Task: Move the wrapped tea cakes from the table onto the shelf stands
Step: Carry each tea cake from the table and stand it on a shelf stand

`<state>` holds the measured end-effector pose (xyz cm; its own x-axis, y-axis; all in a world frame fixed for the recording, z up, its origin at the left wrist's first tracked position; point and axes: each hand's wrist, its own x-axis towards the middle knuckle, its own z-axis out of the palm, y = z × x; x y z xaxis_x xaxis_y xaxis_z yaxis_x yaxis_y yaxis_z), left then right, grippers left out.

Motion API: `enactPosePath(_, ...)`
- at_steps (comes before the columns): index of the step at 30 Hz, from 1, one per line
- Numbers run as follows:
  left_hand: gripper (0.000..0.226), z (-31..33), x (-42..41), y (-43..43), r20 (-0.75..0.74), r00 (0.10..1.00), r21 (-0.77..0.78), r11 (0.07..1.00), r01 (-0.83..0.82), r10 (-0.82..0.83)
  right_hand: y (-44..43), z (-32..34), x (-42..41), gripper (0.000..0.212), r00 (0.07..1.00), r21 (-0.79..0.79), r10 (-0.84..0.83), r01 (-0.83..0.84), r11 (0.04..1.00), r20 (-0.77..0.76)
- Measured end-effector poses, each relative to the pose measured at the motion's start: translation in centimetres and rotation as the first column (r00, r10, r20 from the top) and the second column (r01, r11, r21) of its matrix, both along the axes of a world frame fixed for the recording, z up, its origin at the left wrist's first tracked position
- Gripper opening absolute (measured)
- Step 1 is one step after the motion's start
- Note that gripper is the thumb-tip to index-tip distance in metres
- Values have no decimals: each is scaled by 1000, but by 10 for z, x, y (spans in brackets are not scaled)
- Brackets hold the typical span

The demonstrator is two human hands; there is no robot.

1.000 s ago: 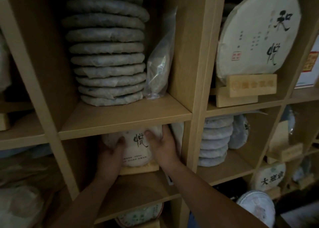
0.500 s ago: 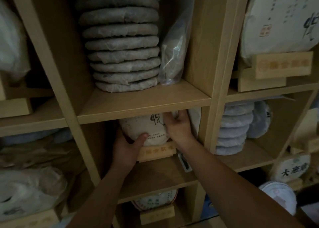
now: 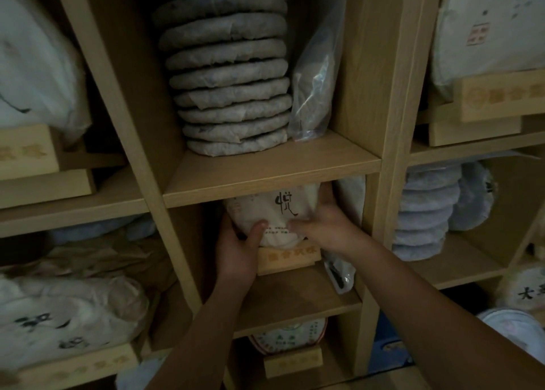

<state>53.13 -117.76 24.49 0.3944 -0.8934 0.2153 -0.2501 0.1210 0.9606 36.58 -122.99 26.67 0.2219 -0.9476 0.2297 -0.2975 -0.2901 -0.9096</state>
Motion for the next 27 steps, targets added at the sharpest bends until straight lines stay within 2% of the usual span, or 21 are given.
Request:
enactPosePath(4, 81, -1, 3, 8, 51, 997, 34, 998, 55, -56, 11, -9, 0, 121, 999, -121, 12, -18, 992, -52)
enactPosePath(7, 98, -2, 8, 23, 82, 984, 98, 984, 152, -160, 20, -16, 1, 121, 1000, -192, 11, -14, 981, -18)
enactPosePath(10, 111, -5, 17, 34, 121, 973, 127, 975, 180, -195, 30, -24, 0, 116, 1000, -243, 14, -16, 970, -9)
enactPosePath(13, 108, -9, 19, 43, 155, 977, 108, 985, 132, -148, 41, -32, -3, 116, 1000, -249, 0, -1, 968, -5)
enactPosePath(19, 109, -10, 9, 45, 225, 974, 66, 998, 16, -31, 45, -36, -2, 120, 991, -273, -129, 131, 953, 27)
enactPosePath(24, 116, -13, 1, 42, 280, 958, 61, 994, -90, 69, 45, -35, 1, 112, 966, -348, -234, 183, 920, -111)
enactPosePath(27, 113, -9, 3, 37, 239, 969, 132, 987, -89, 55, 49, -36, 2, 113, 945, -328, -244, 164, 930, -220)
